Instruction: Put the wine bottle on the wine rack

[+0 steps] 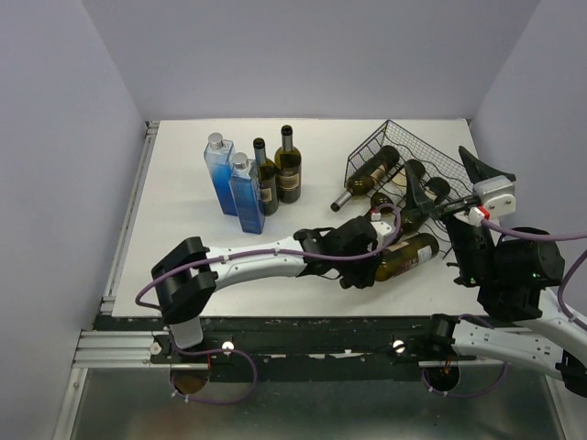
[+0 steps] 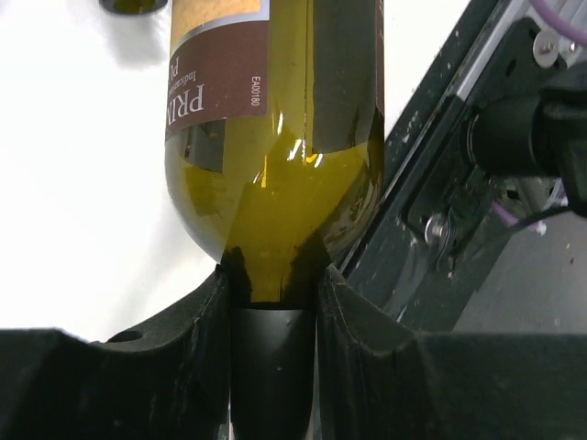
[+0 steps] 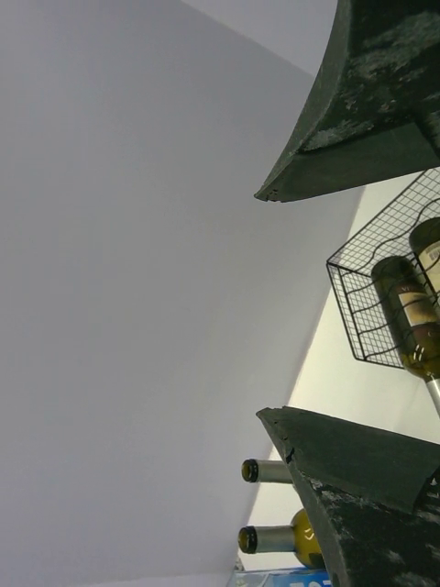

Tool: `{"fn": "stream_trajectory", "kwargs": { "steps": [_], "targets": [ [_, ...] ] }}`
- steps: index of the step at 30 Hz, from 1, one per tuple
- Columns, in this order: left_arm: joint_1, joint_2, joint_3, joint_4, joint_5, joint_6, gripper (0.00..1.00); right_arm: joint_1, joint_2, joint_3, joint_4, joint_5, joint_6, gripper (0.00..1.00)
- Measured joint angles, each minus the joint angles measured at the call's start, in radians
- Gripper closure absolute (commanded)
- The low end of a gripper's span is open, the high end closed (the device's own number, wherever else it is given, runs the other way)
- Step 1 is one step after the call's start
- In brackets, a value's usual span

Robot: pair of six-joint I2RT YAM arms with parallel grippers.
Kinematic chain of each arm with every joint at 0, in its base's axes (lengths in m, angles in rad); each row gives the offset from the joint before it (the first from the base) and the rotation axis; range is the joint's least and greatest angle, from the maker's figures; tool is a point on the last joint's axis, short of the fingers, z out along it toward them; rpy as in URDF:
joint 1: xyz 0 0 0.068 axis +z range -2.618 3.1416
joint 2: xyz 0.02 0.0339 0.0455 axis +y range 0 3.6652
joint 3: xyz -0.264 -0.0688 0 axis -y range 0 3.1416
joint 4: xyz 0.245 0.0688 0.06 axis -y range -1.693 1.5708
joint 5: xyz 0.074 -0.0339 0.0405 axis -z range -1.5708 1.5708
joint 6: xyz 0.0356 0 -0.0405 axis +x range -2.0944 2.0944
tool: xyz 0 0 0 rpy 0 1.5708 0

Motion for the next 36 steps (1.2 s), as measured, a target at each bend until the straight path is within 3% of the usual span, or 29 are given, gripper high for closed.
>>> {"fn": "stream_trajectory", "kwargs": {
  "steps": [12, 36],
  "targets": [
    [-0.036, 0.203, 0.207, 0.026, -0.016, -0.08, 1.0, 0.0, -0.021, 0.111, -0.172, 0.032, 0.145, 0.05],
    [-0.043, 0.289, 0.254, 0.068, -0.148, -0.19, 1.0, 0.0, -0.074, 0.111, -0.347, -0.007, 0.329, 0.07]
  ]
}}
